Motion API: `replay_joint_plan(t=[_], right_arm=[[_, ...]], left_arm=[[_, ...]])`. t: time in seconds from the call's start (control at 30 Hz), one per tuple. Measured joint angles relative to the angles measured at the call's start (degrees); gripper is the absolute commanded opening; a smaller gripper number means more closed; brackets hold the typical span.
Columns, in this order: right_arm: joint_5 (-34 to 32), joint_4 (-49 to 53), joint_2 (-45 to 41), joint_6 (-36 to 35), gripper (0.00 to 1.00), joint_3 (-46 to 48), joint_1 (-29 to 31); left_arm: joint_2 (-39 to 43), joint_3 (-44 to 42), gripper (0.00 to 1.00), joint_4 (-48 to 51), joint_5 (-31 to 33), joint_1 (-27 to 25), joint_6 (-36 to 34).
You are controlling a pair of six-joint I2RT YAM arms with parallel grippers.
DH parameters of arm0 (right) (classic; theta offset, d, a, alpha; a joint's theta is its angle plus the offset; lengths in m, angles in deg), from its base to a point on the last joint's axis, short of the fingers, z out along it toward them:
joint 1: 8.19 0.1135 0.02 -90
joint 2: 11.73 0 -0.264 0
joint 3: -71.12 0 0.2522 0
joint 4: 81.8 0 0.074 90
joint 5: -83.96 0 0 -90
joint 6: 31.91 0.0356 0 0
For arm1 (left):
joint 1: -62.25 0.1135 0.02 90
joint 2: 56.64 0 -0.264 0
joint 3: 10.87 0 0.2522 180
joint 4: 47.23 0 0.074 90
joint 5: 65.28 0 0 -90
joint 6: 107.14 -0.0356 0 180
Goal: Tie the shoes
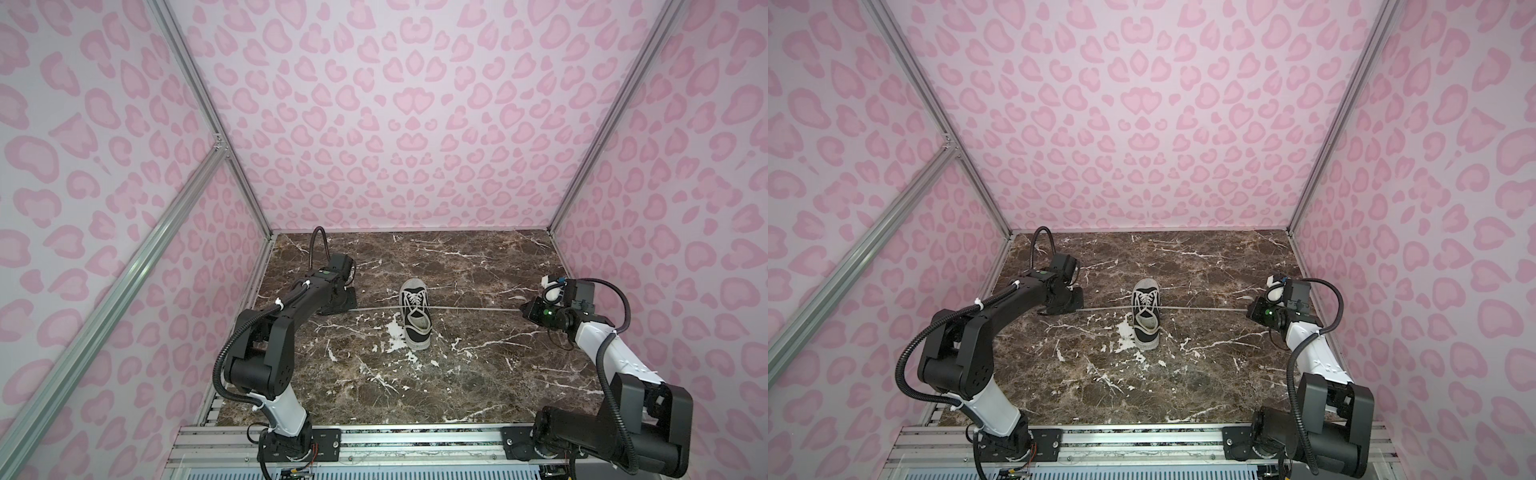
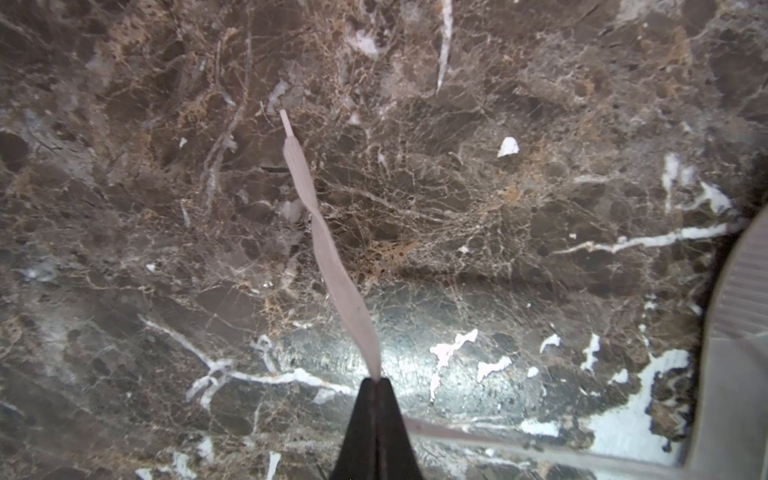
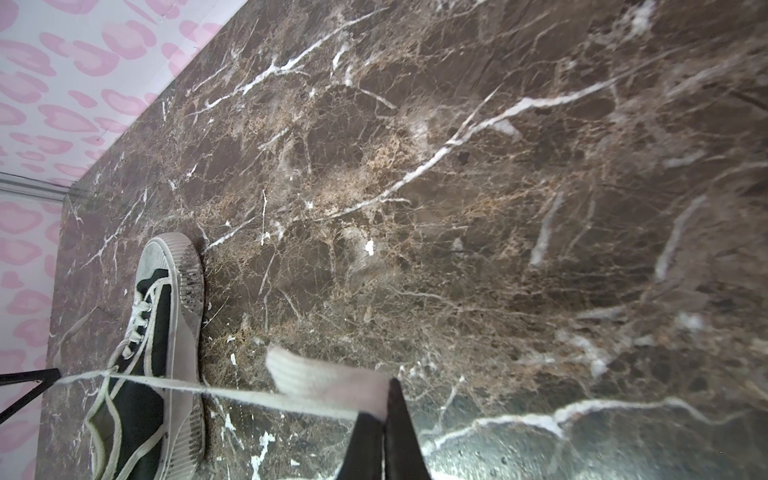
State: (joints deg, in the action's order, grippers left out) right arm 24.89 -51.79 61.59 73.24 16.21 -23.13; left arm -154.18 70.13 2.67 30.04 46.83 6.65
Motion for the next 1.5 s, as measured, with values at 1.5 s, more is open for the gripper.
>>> replay_joint_plan(t=[1.5], right_arm=[[-5.7, -1.6, 27.0, 12.3, 0.06, -45.6, 49.5]], left_arm=[[7.6, -7.8, 0.04, -4.6, -6.6, -5.0, 6.6]])
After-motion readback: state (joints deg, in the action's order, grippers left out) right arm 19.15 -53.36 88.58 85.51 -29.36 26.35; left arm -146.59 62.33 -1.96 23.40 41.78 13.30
